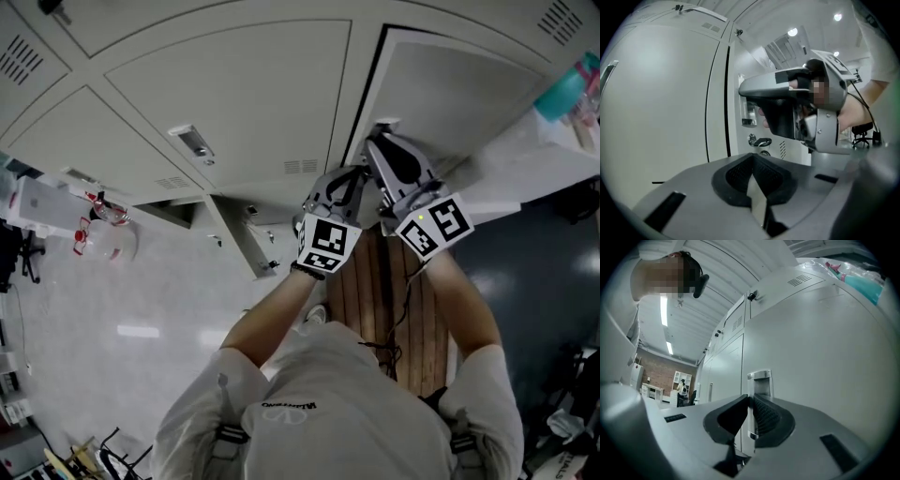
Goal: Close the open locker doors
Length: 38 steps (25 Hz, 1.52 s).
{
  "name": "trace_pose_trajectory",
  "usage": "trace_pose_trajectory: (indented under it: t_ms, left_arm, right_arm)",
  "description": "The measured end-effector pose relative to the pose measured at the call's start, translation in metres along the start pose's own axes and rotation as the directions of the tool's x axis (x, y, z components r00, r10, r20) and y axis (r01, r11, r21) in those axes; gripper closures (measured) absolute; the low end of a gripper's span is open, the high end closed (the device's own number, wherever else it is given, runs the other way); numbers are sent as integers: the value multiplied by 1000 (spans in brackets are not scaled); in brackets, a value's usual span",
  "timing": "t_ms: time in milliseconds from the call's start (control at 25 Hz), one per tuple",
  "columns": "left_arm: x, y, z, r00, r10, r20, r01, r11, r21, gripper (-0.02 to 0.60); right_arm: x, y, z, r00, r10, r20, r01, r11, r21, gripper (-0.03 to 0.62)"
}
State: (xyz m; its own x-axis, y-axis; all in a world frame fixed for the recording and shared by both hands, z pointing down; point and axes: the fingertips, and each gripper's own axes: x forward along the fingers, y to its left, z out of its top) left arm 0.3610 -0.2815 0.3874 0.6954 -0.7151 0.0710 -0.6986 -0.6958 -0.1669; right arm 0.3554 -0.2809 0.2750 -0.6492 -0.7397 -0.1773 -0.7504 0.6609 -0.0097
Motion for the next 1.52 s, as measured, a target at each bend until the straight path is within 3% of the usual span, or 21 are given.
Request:
trace_pose_trajectory:
  t_ms: [280,560,760,880,1000,1120,1280,1400,1520]
  left_arm:
    - [18,13,-8,998,65,-11,-65,998,-22,578]
    - [21,17,-9,998,66,6,-66,997,-26,578]
    - [24,19,-8,998,63,20,-63,997,-35,578]
    - [-13,14,1,997,51,54,-48,998,-44,577]
    - [-115,2,8,996,13,89,-16,999,29,577]
    - [-224,-2,-35,996,91,-12,-90,995,33,577]
    - [-324,5,-137,943,269,-194,-271,963,16,577]
    - [-348,4,-219,912,316,-260,-333,943,-21,576]
    - [-340,5,-288,905,340,-256,-366,928,-64,527]
  right_arm:
    - [16,-13,-4,999,-43,9,43,999,-1,553]
    - [18,-18,-4,996,-80,40,80,997,2,553]
    - [-28,-11,-1,966,-222,130,229,973,-37,583]
    - [-71,42,-35,984,-167,55,173,976,-133,583]
    - [-92,109,-96,993,-40,-110,26,991,-129,583]
    - [-91,156,-151,974,55,-221,-62,998,-22,583]
    - [-79,207,-221,943,123,-310,-109,992,61,583]
    - [-65,234,-274,929,133,-344,-111,990,82,583]
    - [-50,249,-319,927,117,-357,-94,992,82,583]
